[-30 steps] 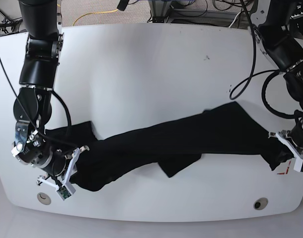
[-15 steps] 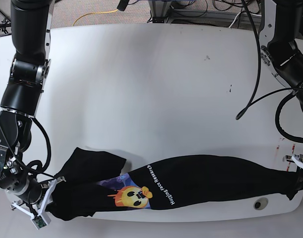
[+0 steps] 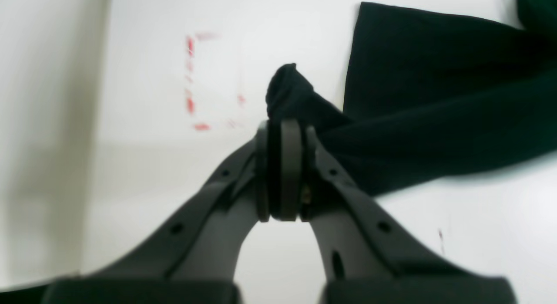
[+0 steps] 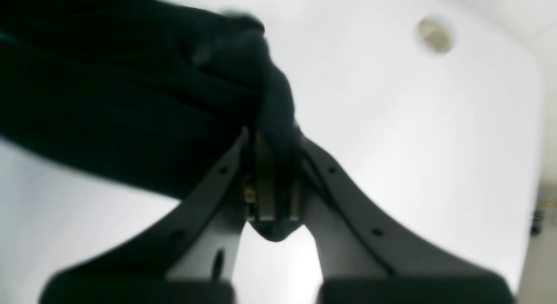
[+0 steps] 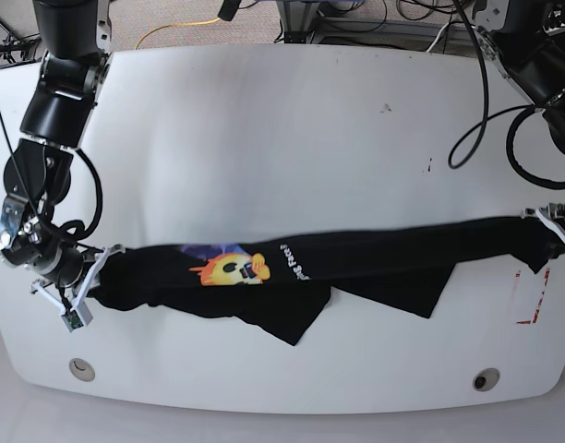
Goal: Fold the T-shirt properly
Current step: 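Lay the stretched shirt flat on the table with both grippers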
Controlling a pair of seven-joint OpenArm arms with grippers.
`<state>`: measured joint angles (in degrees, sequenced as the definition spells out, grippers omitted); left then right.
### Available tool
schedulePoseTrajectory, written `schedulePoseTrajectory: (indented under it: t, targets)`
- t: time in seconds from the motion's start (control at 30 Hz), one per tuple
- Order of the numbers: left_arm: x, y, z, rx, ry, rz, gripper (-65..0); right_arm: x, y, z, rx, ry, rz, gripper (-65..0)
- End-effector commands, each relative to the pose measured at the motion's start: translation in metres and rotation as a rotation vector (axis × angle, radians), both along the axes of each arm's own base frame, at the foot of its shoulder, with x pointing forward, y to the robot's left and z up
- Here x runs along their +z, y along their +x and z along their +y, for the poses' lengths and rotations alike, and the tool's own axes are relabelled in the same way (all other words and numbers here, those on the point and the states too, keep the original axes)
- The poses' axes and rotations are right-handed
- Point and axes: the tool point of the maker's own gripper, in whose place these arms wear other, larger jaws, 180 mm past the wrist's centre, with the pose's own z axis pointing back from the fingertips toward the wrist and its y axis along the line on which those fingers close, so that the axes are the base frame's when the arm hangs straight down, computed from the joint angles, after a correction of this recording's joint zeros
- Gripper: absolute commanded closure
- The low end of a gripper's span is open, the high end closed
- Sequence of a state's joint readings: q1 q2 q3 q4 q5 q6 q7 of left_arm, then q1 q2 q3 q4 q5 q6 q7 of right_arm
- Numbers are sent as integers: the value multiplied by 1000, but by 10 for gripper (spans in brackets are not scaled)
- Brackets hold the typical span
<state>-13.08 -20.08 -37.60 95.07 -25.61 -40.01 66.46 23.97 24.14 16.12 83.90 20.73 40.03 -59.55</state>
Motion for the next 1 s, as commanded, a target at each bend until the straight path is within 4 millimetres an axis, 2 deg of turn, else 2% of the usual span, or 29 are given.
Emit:
schedulePoseTrajectory:
  t: [0.0,0.17,0.3,0.43,0.57,0.7,0.77,0.97]
  targets:
    - [-4,-13,9,14,24,13,-1,-8,-11,-3,-26,46,-13,0]
    - [-34,-42,17,39,25,105,-1,-54,-47,-9,-84,99,83,0]
    - [-55,-59,13,27,14,133,-1,-89,-78,-4,-115,144,162,0]
    - [-69,-74,11,20,9,157,-1,-107,-106,3,-125,152,203,0]
    - [-80,-87,9,12,7,185,-1,-112,-125,9,-126,146,213,-54]
    - [-88,-95,5,8,-5,195,-1,-116,-142,13,-134,146,222,-171]
    - [-92,-99,3,7,-14,201,-1,-118,-148,16,-138,152,228,-265]
    - [-98,-105,1,6,-18,218,-1,-97,-145,20,-113,112,164,-482]
